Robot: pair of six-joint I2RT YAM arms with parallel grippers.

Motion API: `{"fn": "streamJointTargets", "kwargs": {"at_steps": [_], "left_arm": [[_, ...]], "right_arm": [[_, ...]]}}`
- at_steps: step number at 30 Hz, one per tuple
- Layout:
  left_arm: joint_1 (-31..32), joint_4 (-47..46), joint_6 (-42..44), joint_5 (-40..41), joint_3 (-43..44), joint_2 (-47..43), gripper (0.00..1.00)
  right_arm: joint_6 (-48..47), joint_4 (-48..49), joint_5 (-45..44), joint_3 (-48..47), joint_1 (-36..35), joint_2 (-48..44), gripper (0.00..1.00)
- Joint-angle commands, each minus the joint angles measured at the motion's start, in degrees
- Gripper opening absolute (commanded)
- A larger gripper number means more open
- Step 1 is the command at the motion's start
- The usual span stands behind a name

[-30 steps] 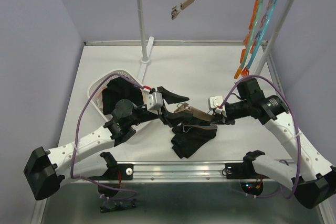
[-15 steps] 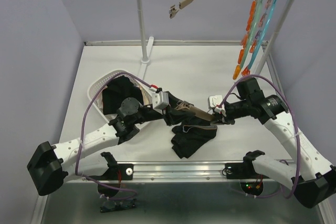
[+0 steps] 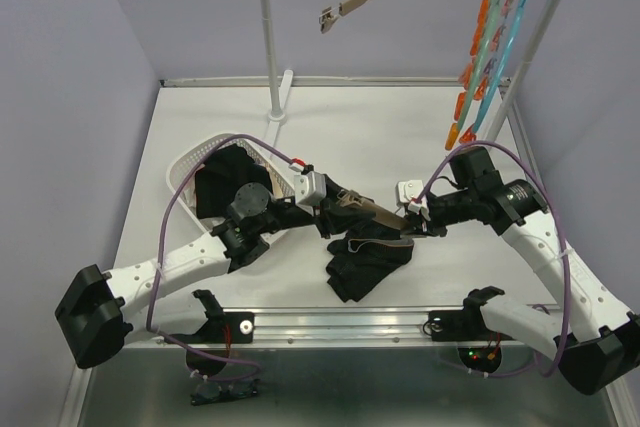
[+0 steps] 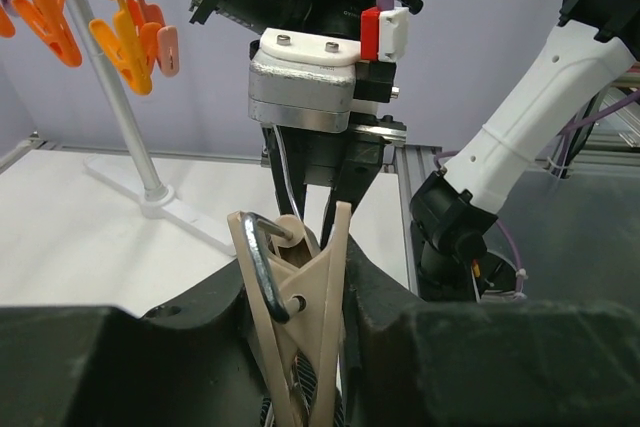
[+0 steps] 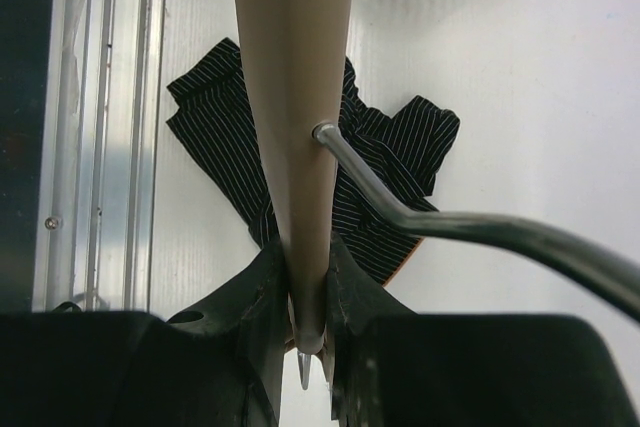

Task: Remove the underwear clipped to the hanger
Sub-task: Adjust the hanger at the center of the board.

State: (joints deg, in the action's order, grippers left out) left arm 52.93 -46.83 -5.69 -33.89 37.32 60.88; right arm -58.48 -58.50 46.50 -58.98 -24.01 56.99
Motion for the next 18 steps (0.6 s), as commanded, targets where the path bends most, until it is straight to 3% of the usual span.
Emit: {"fn": "streamJointTargets", "kwargs": {"at_steps": [1, 6, 10, 15, 16, 18], "left_arm": [[0.25, -3.01, -0.11, 3.29, 1.18, -2.52, 0.00], [-0.02, -0.90, -0.55, 5.06, 0.74, -4.45, 0.00], [-0.37, -0.19, -1.42, 5.15, -0.58, -6.12, 0.00], [-0.54, -0.19, -2.04, 4.97, -1.90, -7.44, 0.00], [-0.54, -0.11, -2.04, 4.97, -2.07, -7.62, 0.00], [-0.72, 1.12, -1.60, 5.15, -2.43, -8.15, 0.00]], "right_arm": [[-0.23, 0.58, 1.22, 0.62, -0.25, -0.83, 0.04], [1.79, 1.55, 1.22, 0.80, -0.33, -1.53, 0.30], [3.11, 2.51, 1.75, 0.45, -0.25, -2.24, 0.62], [4.25, 3.04, 1.84, -0.17, -0.25, -2.24, 0.75], [4.42, 3.13, 1.67, -0.43, -0.33, -2.15, 0.88], [5.83, 3.48, 1.14, -1.04, -0.25, -2.32, 0.93]]}}
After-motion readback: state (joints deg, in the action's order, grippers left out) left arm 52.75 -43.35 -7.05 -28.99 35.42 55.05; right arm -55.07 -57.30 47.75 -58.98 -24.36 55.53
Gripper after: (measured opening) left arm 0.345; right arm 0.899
